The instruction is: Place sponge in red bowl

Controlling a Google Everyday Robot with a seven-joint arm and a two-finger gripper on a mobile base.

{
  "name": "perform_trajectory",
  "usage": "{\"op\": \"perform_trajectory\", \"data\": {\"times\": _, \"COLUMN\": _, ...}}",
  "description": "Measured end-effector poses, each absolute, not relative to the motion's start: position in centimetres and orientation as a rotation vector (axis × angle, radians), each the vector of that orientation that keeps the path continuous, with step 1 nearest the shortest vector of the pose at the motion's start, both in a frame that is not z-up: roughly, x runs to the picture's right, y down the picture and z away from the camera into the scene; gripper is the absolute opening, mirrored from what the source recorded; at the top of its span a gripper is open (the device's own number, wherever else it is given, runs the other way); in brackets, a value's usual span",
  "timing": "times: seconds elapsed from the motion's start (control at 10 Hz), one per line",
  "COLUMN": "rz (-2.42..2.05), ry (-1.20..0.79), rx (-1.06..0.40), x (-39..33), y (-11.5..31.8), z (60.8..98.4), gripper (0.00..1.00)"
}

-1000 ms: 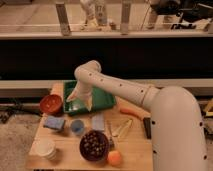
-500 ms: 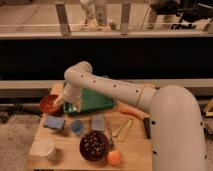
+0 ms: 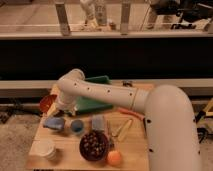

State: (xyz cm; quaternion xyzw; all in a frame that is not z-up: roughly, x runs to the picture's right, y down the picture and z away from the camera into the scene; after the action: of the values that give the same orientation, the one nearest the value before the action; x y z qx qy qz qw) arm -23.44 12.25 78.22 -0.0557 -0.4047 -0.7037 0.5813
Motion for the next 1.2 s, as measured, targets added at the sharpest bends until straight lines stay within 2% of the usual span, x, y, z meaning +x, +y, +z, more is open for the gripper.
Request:
{"op": "perform_trajectory", "data": {"times": 0.6, "rz": -1.626, "ry": -0.991, "rx": -0.143, "x": -22.84, "y": 12.73, "z": 79.58, "gripper": 0.8}}
{"op": "perform_trajectory", "data": {"times": 1.2, "rz": -1.632, "ry": -1.015, "rx": -0.131, "x": -23.14, "y": 13.09, "z": 79.18, "gripper": 0.8}}
